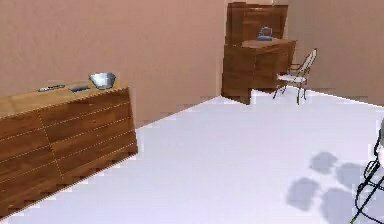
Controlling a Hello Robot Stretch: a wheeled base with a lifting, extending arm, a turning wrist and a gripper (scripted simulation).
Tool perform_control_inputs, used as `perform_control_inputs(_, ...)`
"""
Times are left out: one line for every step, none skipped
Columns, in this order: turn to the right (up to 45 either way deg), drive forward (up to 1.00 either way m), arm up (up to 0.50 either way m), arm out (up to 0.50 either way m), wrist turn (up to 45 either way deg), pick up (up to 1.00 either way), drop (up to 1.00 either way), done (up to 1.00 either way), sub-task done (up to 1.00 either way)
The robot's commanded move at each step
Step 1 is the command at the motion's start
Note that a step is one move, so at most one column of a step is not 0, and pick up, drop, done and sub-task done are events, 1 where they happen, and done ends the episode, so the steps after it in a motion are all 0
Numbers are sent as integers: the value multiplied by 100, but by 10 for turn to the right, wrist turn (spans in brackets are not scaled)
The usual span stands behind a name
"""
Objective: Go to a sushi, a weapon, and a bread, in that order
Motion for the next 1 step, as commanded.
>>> perform_control_inputs(-330, 0, 0, 0, 0, 0, 0, 0, 0)
